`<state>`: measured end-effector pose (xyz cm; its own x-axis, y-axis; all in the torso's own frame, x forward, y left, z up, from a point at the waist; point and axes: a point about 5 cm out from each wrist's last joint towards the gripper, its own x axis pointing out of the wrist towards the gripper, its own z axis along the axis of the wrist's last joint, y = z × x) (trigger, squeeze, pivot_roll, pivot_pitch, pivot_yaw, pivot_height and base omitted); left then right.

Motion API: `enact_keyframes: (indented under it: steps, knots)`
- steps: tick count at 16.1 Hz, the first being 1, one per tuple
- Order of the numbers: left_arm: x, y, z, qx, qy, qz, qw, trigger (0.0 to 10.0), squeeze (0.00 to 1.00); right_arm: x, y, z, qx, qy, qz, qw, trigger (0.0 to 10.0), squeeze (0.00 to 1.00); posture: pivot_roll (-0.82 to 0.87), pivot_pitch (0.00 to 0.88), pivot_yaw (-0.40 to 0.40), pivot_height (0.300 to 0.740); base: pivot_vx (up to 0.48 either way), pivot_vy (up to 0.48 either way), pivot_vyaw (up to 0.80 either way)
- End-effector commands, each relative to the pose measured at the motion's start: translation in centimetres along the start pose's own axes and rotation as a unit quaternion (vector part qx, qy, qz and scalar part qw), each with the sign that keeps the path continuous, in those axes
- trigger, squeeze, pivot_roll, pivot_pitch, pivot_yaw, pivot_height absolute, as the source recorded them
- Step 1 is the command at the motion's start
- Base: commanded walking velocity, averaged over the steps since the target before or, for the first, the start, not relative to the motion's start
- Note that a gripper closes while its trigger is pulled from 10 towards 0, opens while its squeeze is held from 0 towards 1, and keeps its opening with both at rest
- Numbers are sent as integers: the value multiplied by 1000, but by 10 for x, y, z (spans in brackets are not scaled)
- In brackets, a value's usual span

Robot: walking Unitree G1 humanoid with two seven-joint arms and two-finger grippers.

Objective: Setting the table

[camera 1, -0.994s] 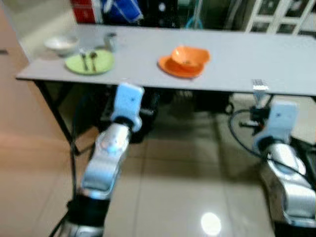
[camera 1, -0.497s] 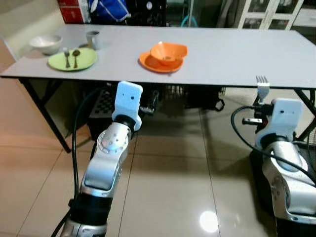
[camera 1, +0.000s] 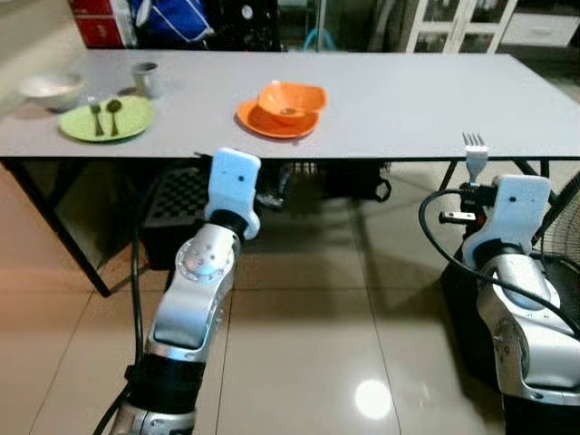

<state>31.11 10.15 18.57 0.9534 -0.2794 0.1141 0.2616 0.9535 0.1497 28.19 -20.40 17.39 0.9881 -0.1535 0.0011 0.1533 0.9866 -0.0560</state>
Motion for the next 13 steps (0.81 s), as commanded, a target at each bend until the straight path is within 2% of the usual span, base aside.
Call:
enact_keyframes:
  steps: [1, 4, 6, 9, 13]
  knots:
    - [3, 3, 9, 5, -17, -5, 1000, 10000, 0, 2, 6, 10, 4, -16, 10, 1000, 10000, 0, -129, 0, -4, 740, 420, 0, 0]
    - [3, 6, 13, 12, -23, -10, 1000, 10000, 0, 2, 13, 8, 23, -14, 18, 999, 10000, 0, -103, 0, -6, 740, 426, 0, 0]
    - [4, 9, 14, 33, -25, -16, 999, 10000, 0, 6, 16, 7, 36, -11, 19, 999, 10000, 0, -89, 0, -10, 740, 428, 0, 0]
    - [2, 13, 15, 33, -27, -10, 999, 10000, 0, 8, 21, 7, 36, -10, 38, 999, 10000, 0, -70, 0, -25, 740, 429, 0, -500]
    - [-2, 15, 12, 41, -22, -20, 999, 10000, 0, 11, 26, 10, 26, -21, 51, 998, 10000, 0, -65, 0, -17, 740, 429, 0, 0]
